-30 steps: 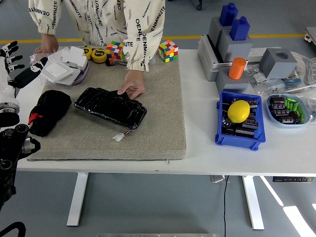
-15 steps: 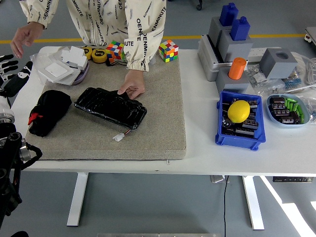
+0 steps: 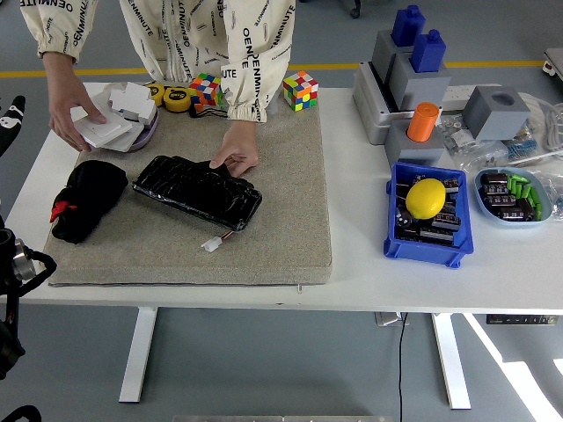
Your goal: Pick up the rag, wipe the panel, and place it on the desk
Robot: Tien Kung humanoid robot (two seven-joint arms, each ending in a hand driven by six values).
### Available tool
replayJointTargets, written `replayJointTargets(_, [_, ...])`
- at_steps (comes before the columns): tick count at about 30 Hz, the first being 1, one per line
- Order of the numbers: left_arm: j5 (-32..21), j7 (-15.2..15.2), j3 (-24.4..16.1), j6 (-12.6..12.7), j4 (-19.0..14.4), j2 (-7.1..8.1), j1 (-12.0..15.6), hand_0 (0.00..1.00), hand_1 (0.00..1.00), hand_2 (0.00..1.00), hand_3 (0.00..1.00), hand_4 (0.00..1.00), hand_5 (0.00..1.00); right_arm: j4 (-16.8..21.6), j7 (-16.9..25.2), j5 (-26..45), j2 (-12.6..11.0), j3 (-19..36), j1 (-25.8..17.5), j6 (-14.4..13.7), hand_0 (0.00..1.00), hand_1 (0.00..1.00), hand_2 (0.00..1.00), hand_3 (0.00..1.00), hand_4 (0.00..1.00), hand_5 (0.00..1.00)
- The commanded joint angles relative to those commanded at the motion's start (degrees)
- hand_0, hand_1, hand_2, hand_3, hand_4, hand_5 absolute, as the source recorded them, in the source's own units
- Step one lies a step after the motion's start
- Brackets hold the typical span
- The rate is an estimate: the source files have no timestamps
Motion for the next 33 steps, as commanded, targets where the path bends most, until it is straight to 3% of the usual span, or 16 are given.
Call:
replayJointTargets(6, [0.05, -0.06, 0.38, -0.59, 0.64, 0.58, -1.21, 0.405, 0.556, 0.551, 0.576, 0.848, 0.157, 0.0, -0.17, -0.22, -0.03, 0.29, 0.12, -0.07, 0.521, 0.554, 0.491, 0.52, 0.845, 0.347])
replayJointTargets(33, [0.19, -0.07, 1.08, -1.11, 0.92, 0.03, -2.17, 0.404, 0.549, 0.55, 0.576, 0.838, 0.147, 0.0, -0.4, -0.1, 0.06, 0.82, 0.35, -0.18, 0.523, 0.554, 0.491, 0.519, 0.843, 0.352])
